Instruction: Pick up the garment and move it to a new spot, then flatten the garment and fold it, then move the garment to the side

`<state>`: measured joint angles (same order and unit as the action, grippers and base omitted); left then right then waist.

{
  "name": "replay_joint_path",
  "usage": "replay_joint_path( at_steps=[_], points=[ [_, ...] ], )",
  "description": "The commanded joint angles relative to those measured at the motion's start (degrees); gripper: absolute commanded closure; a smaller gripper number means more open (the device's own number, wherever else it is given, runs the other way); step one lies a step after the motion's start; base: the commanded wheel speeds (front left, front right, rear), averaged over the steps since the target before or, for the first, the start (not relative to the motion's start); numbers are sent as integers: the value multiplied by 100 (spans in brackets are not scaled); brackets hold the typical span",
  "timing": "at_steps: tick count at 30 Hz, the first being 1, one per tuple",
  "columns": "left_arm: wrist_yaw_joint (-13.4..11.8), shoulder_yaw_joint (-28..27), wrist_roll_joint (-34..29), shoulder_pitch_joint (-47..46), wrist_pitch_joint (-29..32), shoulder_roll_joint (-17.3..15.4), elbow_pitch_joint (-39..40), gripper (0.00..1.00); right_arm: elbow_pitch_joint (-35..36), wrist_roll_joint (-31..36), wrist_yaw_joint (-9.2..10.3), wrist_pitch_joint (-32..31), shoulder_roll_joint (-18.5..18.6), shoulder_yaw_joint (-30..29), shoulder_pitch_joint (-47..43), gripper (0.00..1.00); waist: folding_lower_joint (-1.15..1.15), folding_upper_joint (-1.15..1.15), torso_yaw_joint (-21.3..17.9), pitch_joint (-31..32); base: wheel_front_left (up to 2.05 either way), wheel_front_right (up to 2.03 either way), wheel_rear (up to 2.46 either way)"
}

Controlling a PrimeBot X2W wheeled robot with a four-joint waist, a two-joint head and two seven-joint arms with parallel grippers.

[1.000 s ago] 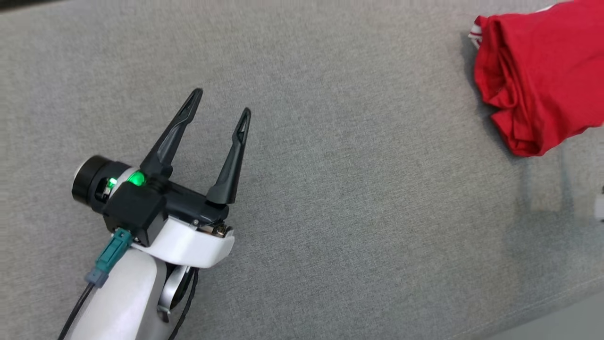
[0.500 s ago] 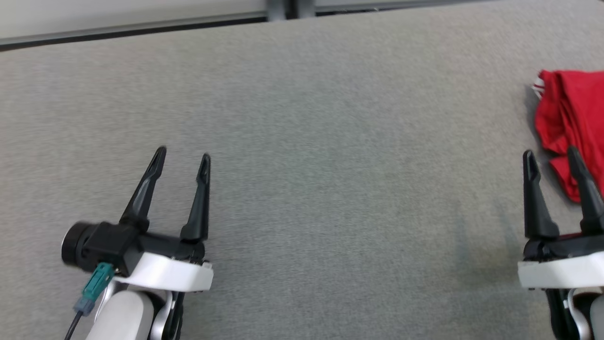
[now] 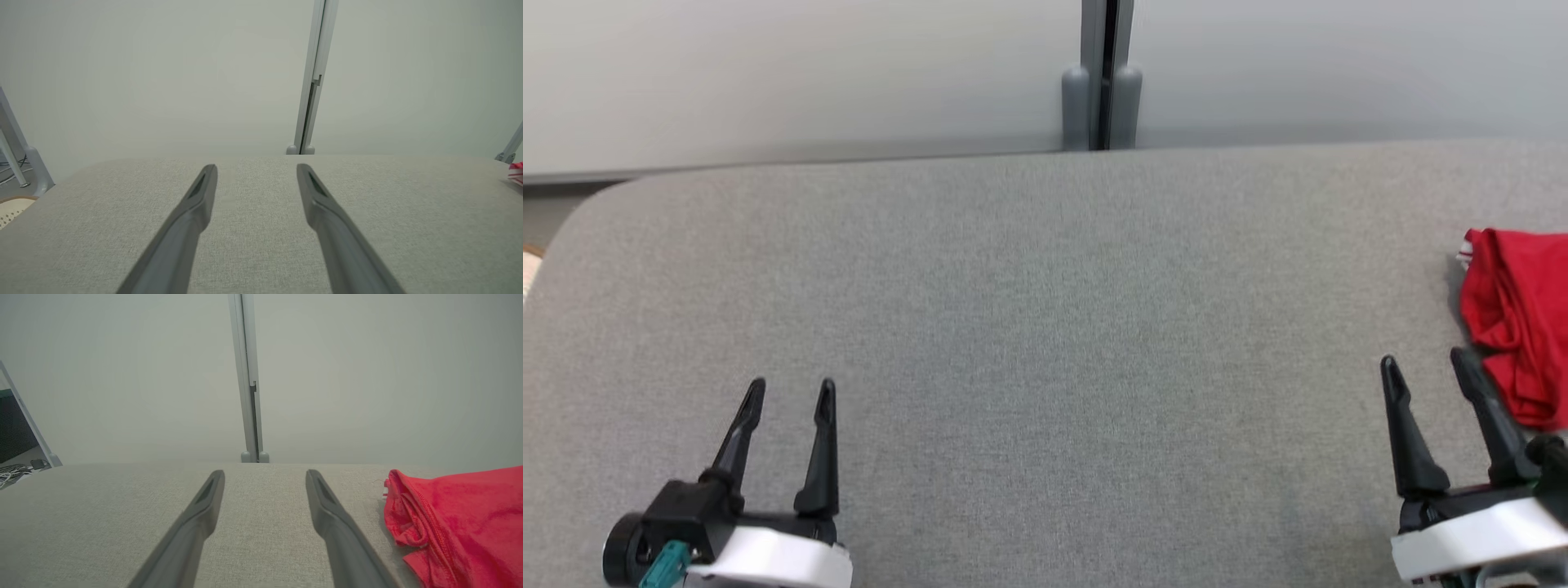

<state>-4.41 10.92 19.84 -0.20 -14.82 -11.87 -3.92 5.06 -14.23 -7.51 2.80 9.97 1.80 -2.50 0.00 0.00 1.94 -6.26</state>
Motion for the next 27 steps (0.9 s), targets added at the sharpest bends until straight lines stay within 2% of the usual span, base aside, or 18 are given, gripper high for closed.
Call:
replay_joint_path(
  at_steps=[1, 10, 27],
  points=[
    [-43, -31, 14, 83, -1, -44, -5, 0, 7, 11, 4, -16, -10, -1, -90, 0, 0, 0, 6, 220, 0, 0, 0],
    [-169, -47, 44, 625, 152, -161, 117, 0, 118, 123, 4, -217, -46, -91, -498, 0, 0, 0, -51, 685, 0, 0, 0],
    [-335, -34, 63, 823, 352, -274, 282, 0, 291, 143, 4, -422, -83, -150, -662, 0, 0, 0, -147, 783, 0, 0, 0]
  ],
)
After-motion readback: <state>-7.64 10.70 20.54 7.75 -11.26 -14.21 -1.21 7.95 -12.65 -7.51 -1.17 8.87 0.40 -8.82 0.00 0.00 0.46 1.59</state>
